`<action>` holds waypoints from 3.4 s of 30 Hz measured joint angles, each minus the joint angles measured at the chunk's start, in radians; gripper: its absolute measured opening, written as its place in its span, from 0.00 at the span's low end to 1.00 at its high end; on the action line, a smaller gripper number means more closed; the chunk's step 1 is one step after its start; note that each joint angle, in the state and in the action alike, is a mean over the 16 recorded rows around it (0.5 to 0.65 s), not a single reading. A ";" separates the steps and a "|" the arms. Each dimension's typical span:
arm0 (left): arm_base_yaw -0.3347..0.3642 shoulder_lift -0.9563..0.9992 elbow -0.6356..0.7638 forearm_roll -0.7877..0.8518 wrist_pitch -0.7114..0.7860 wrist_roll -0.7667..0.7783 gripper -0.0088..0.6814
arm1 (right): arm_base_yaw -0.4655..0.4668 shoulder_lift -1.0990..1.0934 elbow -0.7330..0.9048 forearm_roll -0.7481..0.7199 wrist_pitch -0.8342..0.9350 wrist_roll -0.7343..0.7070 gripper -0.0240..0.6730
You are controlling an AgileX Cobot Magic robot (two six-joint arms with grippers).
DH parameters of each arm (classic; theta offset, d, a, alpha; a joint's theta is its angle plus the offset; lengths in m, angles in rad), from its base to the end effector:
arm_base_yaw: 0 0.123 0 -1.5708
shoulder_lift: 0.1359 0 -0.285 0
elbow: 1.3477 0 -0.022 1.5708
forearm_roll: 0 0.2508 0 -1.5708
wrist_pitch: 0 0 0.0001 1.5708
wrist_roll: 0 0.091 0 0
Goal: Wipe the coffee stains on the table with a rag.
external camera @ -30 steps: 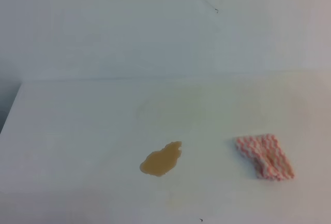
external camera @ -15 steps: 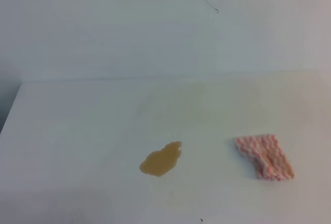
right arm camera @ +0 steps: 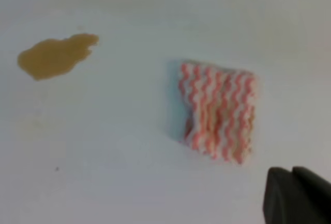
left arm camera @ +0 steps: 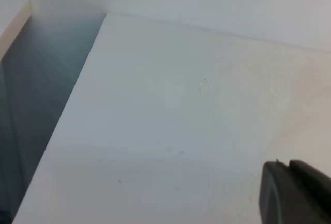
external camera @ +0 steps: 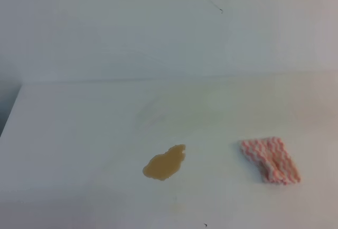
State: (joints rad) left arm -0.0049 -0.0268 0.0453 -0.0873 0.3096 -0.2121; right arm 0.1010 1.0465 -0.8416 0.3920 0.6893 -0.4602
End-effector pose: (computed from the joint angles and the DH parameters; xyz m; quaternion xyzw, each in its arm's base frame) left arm 0.0537 -0.0027 0.1715 -0.1057 0.7795 -0.1026 0.6089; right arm 0.2038 0.0429 0.3177 -0.1624 0.9004 0.1029 0.3902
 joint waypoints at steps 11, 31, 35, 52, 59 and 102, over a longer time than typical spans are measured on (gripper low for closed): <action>0.000 0.000 0.000 0.000 0.000 0.000 0.01 | 0.079 0.327 -0.162 0.081 0.125 -0.005 0.30; 0.000 0.000 0.000 0.000 0.000 0.000 0.01 | 0.262 0.677 -0.185 -0.015 -0.203 -0.011 0.66; 0.000 0.000 0.000 0.000 0.000 0.000 0.01 | 0.272 0.737 -0.200 -0.034 -0.248 -0.009 0.64; 0.000 0.000 0.000 0.000 0.000 0.000 0.01 | 0.275 0.929 -0.333 -0.113 -0.216 0.039 0.46; 0.000 0.000 0.000 0.000 0.000 0.000 0.01 | 0.275 0.958 -0.380 -0.150 -0.165 0.070 0.29; 0.000 0.000 0.000 0.000 0.000 0.000 0.01 | 0.300 0.992 -0.627 -0.267 0.161 0.135 0.52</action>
State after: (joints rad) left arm -0.0049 -0.0268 0.0453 -0.0873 0.3096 -0.2121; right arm 0.4013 2.0386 -1.4687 0.1248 0.8501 -0.3249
